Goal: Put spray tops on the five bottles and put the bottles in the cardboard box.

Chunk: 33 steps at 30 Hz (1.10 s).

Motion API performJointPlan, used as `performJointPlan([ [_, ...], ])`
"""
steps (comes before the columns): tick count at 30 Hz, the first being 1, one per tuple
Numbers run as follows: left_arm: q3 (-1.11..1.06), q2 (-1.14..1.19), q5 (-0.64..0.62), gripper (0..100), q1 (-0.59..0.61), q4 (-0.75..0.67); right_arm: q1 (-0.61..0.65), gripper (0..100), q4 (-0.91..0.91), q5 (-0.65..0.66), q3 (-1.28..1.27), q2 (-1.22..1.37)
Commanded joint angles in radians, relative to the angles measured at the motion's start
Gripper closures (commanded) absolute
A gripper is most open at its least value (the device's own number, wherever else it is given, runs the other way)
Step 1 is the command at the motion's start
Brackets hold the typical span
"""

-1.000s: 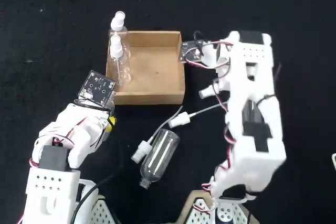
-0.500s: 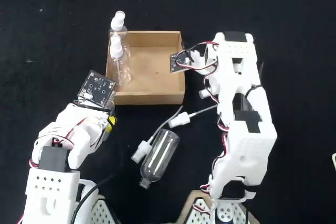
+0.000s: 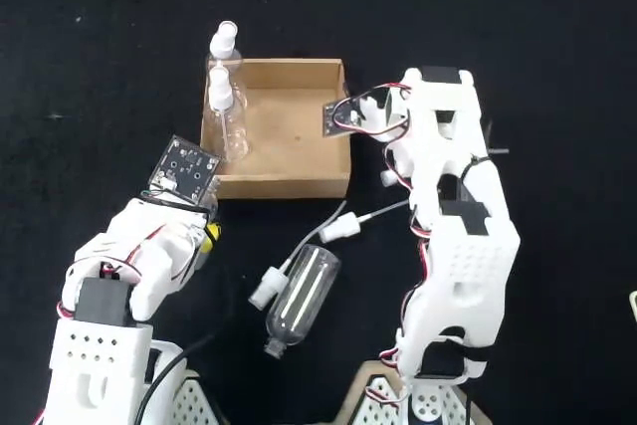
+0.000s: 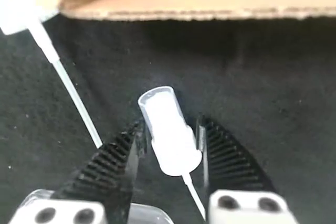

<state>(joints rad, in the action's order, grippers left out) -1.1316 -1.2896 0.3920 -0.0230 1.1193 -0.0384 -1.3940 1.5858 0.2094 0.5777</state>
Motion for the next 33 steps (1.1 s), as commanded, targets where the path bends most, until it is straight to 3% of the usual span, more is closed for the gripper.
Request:
performJointPlan([
  [1,0.012,-0.014,-0.012,94,0.01,-0.014,-0.023,75.7,0.021,-0.034,0.03,-0.008],
  [3,0.012,-0.014,-0.012,94,0.01,-0.014,-0.026,71.6,0.023,-0.034,0.024,-0.007],
  [16,0.012,-0.014,-0.009,94,0.01,-0.012,-0.075,73.0,0.031,0.041,0.042,0.064],
  [19,0.012,-0.014,-0.011,94,0.01,-0.012,-0.069,87.3,0.031,0.028,0.048,0.058],
  [21,0.012,-0.014,-0.011,94,0.008,-0.014,-0.061,99.7,0.029,-0.063,0.082,0.044],
  [23,0.013,-0.015,-0.012,94,0.004,-0.017,-0.06,95.2,0.023,-0.183,0.139,0.024],
  [28,0.041,-0.015,-0.014,94,0.002,-0.023,-0.054,98.8,0.023,-0.39,0.328,-0.033],
  [33,0.05,-0.015,-0.041,95,0.007,-0.041,-0.041,98.8,-0.017,-0.687,0.595,-0.079],
])
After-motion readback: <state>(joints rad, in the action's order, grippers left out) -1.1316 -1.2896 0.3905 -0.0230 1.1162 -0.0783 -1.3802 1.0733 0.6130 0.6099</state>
